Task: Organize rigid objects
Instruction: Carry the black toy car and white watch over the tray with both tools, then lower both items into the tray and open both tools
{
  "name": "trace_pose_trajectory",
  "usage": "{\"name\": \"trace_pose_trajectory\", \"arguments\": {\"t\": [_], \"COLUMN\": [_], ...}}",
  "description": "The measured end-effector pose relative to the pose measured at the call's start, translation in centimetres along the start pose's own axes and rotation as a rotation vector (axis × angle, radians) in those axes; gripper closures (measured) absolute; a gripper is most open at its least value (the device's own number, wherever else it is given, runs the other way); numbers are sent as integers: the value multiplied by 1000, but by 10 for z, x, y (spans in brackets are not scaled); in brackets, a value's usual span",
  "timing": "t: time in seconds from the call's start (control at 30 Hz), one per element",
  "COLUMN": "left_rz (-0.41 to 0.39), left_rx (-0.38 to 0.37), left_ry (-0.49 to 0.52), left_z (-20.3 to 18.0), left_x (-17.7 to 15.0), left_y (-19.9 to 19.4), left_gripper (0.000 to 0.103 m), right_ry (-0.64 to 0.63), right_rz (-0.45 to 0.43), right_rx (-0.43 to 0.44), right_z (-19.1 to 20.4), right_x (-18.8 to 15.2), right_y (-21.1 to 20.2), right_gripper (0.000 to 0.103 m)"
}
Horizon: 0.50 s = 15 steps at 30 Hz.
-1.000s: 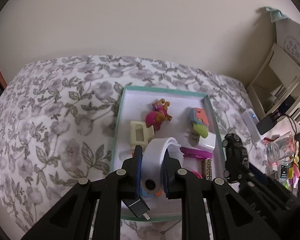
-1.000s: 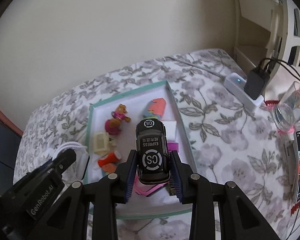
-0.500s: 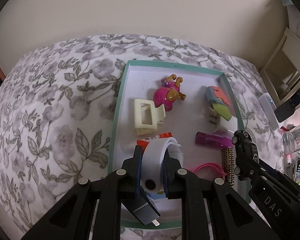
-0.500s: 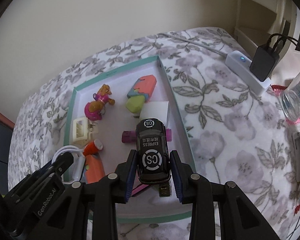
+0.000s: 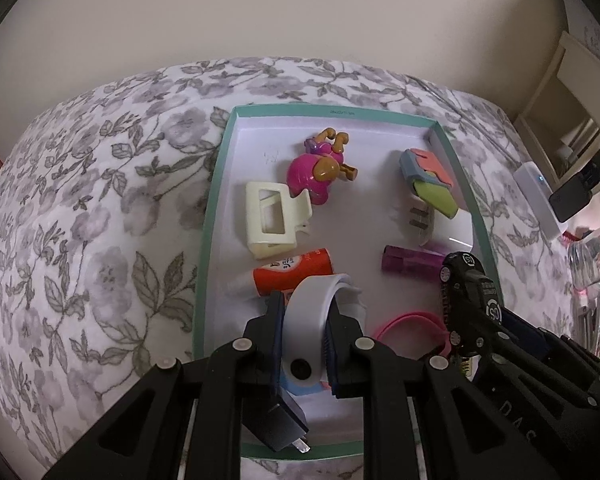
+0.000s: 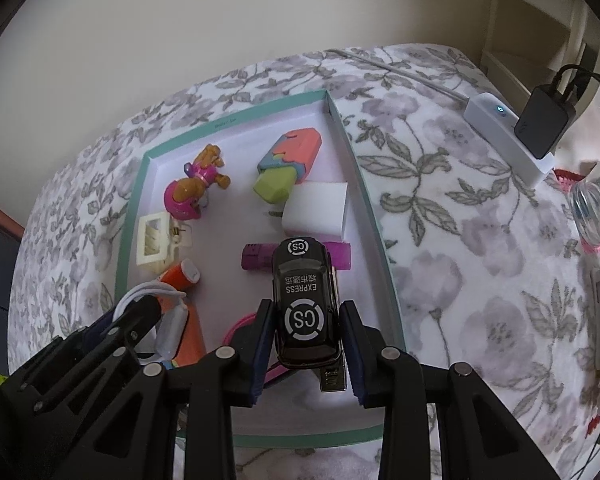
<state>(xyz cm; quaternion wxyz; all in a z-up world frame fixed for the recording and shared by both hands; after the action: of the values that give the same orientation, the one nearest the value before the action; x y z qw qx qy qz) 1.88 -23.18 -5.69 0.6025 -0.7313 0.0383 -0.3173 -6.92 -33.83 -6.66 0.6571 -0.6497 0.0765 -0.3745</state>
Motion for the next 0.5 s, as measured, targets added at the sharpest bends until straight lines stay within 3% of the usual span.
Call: {"name": "trace_pose_trajectory", "arguments": {"t": [0.27,0.37,0.4,0.5], "left_rz": [13,19,20,18], "left_rx": [-9,-12,-13,-11], "left_ry": [-13,-23,-26,-44], "left_z": [2,4,5,8], "left_x": [0,0,0,1], "left_y": [2,3,3,2], "left_gripper": [83,68,57,54], "right_ry": [-19,-27,-34,-37], "right_rz": [33,36,36,35], "right_rx": [-15,-21,-24,-27], "right_z": [2,3,4,4], "right_x": [-5,-5,-5,-5], "right_y": [10,10,11,10], "right_gripper": [67,67,65,60]}}
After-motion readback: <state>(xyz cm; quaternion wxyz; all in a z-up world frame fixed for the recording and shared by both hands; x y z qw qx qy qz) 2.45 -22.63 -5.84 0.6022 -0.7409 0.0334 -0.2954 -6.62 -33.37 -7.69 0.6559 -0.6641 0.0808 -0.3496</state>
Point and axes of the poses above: each gripper's, at about its wrist camera, not at the fingertips, and y roughly the way its jaws point, z to its left, x to its top, the point moved 5 cm from there along y, roughly the way its jaws point, and after that the axes turned 5 degrees about -y, right-handed, at the moved point
